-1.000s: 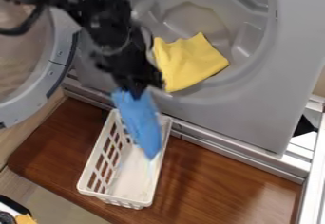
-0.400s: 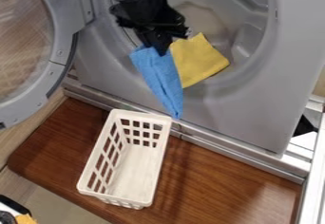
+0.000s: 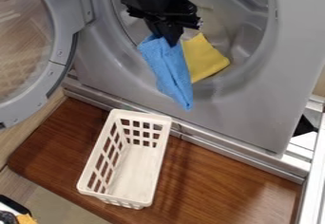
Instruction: Takes out the blue cloth and puts it in the dryer
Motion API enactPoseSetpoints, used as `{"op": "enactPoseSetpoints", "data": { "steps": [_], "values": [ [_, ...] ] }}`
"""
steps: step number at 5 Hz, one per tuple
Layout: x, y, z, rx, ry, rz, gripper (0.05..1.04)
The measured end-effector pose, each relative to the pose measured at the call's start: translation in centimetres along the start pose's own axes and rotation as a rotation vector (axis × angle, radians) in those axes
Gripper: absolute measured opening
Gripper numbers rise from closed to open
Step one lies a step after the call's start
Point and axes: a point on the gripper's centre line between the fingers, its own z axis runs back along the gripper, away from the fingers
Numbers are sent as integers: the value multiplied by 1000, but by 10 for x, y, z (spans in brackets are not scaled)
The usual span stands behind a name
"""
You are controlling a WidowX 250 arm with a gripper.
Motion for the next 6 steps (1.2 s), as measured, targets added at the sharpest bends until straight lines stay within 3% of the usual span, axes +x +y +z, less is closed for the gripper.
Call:
{"op": "enactPoseSetpoints", "data": {
  "steps": [1, 2, 4, 6],
  "values": [
    [10, 1, -19, -7, 32, -2, 55],
    [19, 5, -35, 19, 47, -6, 55],
    [30, -1, -67, 58, 50, -41, 55],
    [35, -8, -88, 62, 61, -46, 55]
  ]
}}
